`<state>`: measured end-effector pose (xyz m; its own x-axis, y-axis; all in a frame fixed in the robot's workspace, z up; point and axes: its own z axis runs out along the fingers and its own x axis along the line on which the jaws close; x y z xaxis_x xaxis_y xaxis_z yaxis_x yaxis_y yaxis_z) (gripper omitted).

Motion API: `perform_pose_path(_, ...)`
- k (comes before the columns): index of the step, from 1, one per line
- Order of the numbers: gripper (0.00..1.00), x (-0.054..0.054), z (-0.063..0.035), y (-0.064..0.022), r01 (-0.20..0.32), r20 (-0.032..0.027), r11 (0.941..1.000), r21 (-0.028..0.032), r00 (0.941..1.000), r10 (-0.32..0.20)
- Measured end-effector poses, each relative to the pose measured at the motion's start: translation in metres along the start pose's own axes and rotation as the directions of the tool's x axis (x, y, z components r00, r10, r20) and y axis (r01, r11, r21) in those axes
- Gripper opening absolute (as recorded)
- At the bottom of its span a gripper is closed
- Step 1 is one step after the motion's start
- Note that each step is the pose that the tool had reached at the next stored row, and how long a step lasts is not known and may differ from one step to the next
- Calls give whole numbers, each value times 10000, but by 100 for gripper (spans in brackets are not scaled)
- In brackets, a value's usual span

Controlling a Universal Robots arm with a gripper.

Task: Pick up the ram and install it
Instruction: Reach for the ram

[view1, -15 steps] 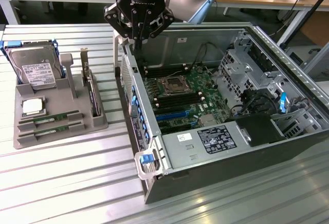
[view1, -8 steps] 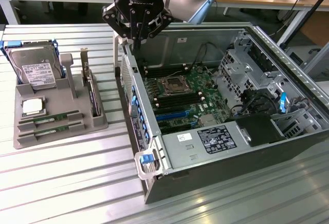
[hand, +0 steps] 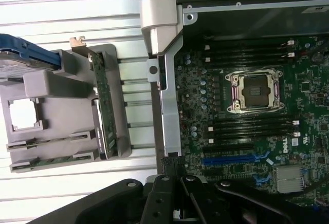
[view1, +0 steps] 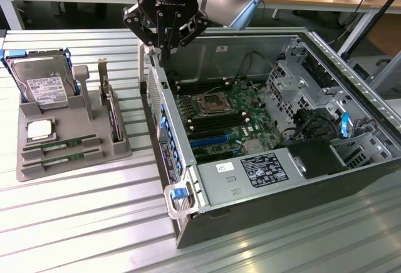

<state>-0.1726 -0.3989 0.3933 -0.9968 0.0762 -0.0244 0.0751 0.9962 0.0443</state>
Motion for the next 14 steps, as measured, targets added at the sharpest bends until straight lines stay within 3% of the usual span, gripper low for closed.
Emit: perform_pose_path(14,11,97,-2,-7,0,1,10000,-1,10000,0)
